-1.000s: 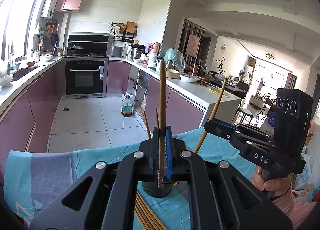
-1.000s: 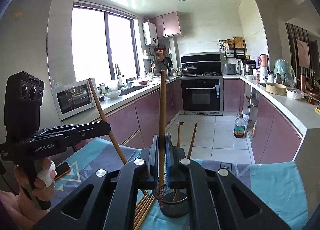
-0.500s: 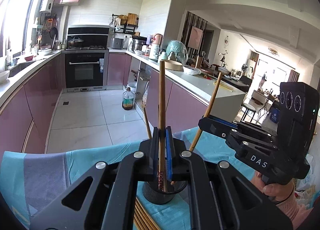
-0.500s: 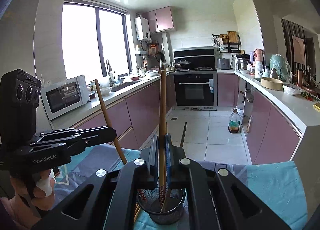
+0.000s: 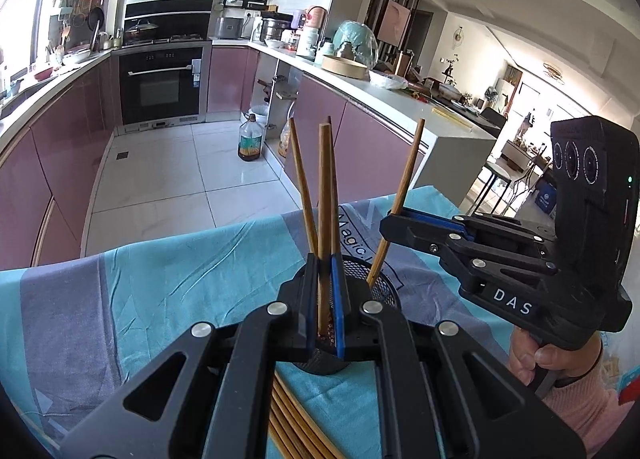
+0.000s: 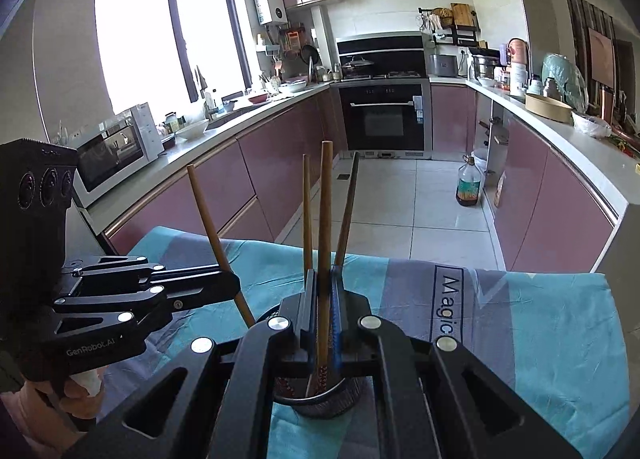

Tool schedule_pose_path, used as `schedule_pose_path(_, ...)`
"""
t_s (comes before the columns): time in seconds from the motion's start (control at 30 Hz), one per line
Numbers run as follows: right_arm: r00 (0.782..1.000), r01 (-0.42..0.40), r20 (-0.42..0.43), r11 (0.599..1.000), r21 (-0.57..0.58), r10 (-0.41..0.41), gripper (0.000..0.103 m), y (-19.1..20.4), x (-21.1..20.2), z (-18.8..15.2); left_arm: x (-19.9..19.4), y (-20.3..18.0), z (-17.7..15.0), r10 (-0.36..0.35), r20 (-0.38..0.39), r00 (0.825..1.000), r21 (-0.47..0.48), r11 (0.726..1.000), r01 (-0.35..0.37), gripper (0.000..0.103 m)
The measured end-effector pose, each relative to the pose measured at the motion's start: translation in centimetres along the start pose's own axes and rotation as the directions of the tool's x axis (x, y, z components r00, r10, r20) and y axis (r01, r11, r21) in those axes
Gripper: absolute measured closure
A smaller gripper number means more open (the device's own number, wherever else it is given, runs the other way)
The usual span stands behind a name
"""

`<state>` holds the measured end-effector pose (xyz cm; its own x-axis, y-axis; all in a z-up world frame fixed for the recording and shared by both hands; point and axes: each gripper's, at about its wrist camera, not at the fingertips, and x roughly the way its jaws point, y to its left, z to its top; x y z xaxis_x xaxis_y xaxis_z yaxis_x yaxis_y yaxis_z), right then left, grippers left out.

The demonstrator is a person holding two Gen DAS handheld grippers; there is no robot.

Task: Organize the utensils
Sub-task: 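Raise the left tool's chopstick upright into the cup while the right tool lowers its chopstick in, then open the left tool inside the cup while the right tool releases its chopstick, then withdraw both open tools from the mesh cup toward the chopstick bundle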

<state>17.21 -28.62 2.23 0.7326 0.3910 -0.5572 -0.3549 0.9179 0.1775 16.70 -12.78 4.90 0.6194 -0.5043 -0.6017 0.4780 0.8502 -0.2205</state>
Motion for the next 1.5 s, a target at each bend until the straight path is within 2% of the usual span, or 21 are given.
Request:
schedule_pose_path(0.43, 1.000, 0.025, -0.013, 0.999, 0.044, -0.024, 0.096, -0.6, 1.6, 0.2, 2.6, 1.6, 0.4, 0.034, -0.027, 0.999, -0.036, 0.999, -0.035, 0.095)
schedule_pose_path(0.67, 1.000, 0.023, 0.007, 0.999, 0.040, -0.023, 0.094, -0.5, 1.2, 0.0, 1.6, 1.8, -0.3, 0.061, 0.009, 0.998, -0.038, 0.997, -0.061, 0.095)
schedule_pose_path(0.73, 1.000, 0.025, 0.015, 0.999, 0.037, -0.026, 0.090, -0.4, 0.9, -0.2, 1.1, 1.8, -0.5, 0.076, 0.026, 0.997, -0.037, 0.996, -0.075, 0.091)
schedule_pose_path(0.8, 0.999, 0.023, 0.025, 0.999, 0.032, -0.024, 0.086, -0.1, 0.5, -0.3, 0.5, 1.7, -0.9, 0.089, 0.043, 0.995, -0.033, 0.996, -0.088, 0.081)
schedule_pose_path(0.87, 0.999, 0.019, 0.040, 0.999, 0.027, -0.020, 0.082, 0.2, -0.1, -0.6, -0.3, 1.6, -1.4, 0.106, 0.064, 0.992, -0.026, 0.994, -0.104, 0.079)
schedule_pose_path(1.0, 0.997, -0.017, 0.074, 1.000, -0.003, 0.017, 0.077, 1.5, -1.9, -1.2, -2.4, 1.5, -2.7, 0.143, 0.111, 0.983, -0.011, 0.990, -0.143, 0.065)
schedule_pose_path(1.13, 0.994, -0.062, 0.087, 0.997, -0.047, 0.066, 0.073, 3.0, -3.5, -2.6, -4.5, 1.5, -4.6, 0.182, 0.142, 0.973, 0.005, 0.983, -0.185, 0.058)
schedule_pose_path(1.3, 0.992, -0.116, 0.036, 0.991, -0.067, 0.118, 0.071, 4.5, -3.8, -5.4, -5.2, 2.1, -7.5, 0.230, 0.106, 0.967, 0.005, 0.973, -0.231, 0.054)
schedule_pose_path(1.5, 0.987, -0.136, -0.091, 0.991, -0.015, 0.134, 0.071, 5.1, -1.1, -9.4, -4.6, 4.3, -11.5, 0.243, 0.008, 0.970, -0.036, 0.969, -0.243, 0.053)
